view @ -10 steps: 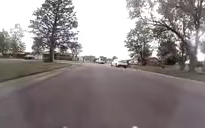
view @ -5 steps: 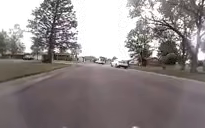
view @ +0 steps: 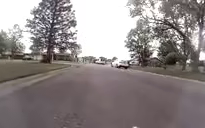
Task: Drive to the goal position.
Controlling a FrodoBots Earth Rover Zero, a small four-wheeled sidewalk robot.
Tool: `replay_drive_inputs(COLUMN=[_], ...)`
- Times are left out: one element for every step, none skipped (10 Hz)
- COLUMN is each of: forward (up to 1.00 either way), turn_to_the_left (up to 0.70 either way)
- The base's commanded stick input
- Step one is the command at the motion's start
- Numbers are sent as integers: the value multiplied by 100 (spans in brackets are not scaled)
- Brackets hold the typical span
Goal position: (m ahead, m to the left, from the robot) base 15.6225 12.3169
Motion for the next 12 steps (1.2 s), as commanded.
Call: replay_drive_inputs(forward=[70, 70, 70, 70, 70, 70, 70, 70, 70, 70, 70, 70], turn_to_the_left=[0, 0, 0, 0, 0, 0, 0, 0, 0, 0, 0, 0])
